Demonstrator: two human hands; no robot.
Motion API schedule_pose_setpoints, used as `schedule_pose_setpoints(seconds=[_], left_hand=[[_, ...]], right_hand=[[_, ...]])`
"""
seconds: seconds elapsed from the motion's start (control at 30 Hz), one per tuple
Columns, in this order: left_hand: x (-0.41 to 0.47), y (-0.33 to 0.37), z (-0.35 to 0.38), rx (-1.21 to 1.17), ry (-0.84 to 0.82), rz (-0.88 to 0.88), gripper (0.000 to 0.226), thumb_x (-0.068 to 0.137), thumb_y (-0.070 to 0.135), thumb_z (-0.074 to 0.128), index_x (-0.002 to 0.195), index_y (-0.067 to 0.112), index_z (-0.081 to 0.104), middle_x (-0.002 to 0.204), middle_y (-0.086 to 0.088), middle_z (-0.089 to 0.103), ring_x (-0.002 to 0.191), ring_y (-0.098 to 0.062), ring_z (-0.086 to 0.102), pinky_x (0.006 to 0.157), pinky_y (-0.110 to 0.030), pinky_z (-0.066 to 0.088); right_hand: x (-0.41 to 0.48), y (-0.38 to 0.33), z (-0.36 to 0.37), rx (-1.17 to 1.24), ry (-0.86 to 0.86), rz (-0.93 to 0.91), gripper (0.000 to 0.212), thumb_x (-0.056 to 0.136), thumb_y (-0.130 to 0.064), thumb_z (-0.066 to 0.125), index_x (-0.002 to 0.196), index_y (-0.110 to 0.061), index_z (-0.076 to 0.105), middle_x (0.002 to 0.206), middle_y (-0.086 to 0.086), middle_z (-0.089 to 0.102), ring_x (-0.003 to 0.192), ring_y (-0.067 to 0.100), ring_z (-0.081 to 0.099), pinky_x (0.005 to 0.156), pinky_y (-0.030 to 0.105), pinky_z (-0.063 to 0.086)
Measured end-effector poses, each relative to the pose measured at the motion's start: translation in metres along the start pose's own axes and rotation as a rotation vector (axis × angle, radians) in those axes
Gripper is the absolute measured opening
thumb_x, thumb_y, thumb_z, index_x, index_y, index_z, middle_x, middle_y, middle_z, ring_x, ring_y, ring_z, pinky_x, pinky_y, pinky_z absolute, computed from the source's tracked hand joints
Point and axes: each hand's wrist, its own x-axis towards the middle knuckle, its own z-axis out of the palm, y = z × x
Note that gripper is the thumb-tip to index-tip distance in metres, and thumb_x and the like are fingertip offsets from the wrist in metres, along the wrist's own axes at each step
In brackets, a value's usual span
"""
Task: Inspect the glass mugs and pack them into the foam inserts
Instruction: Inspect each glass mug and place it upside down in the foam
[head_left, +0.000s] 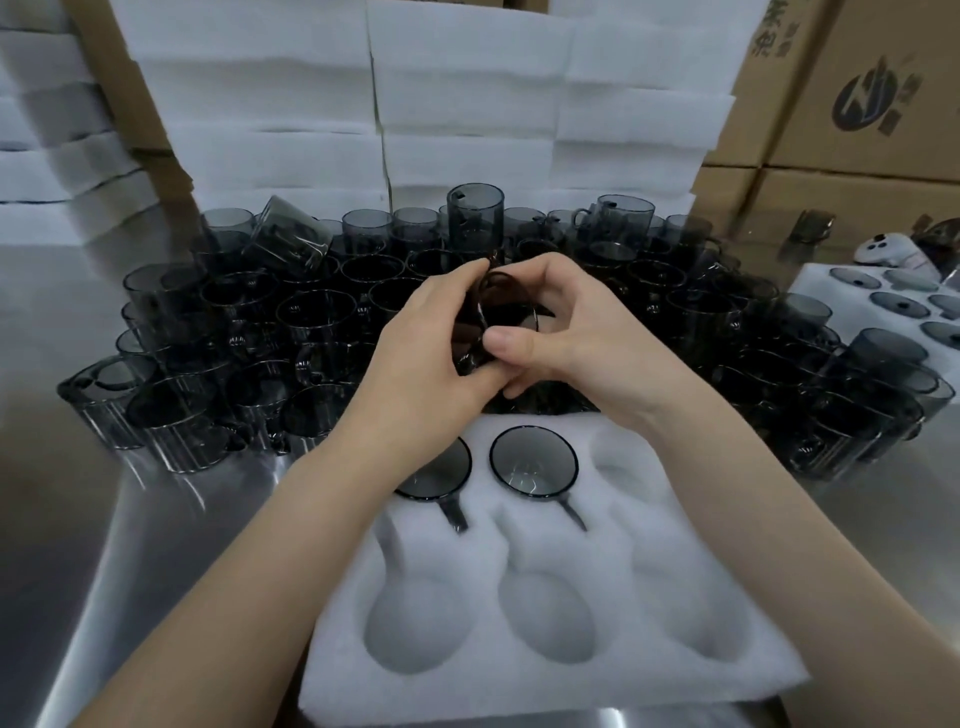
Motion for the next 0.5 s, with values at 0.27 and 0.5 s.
schedule_pose_setpoints(seconds=[0.27,0.5], left_hand=[[0.0,-0.0023,0.0008,0.022,-0.052,0.111,0.077,0.069,0.01,0.085,0.138,0.015,0.051,0.131,0.008,0.055,0.121,0.0,0.046,0.102,-0.003,0.029],[0.0002,0.0022,-0.001,-0.101,-0.048,0.05,0.073,0.07,0.013,0.085,0.135,0.026,0.053,0.126,0.012,0.06,0.119,-0.003,0.055,0.106,-0.02,0.04]], right_hand=[[0.0004,0.0025,0.0054,-0.109,0.186,0.007,0.036,0.076,-0.036,0.08,0.088,-0.014,0.053,0.073,-0.005,0.065,0.053,0.016,0.06,0.039,0.027,0.048],[0.0014,0.0003,0.0024,0.218,0.174,0.118,0.027,0.097,-0.03,0.057,0.073,-0.018,0.054,0.053,0.003,0.05,0.041,0.016,0.044,0.037,0.024,0.04]])
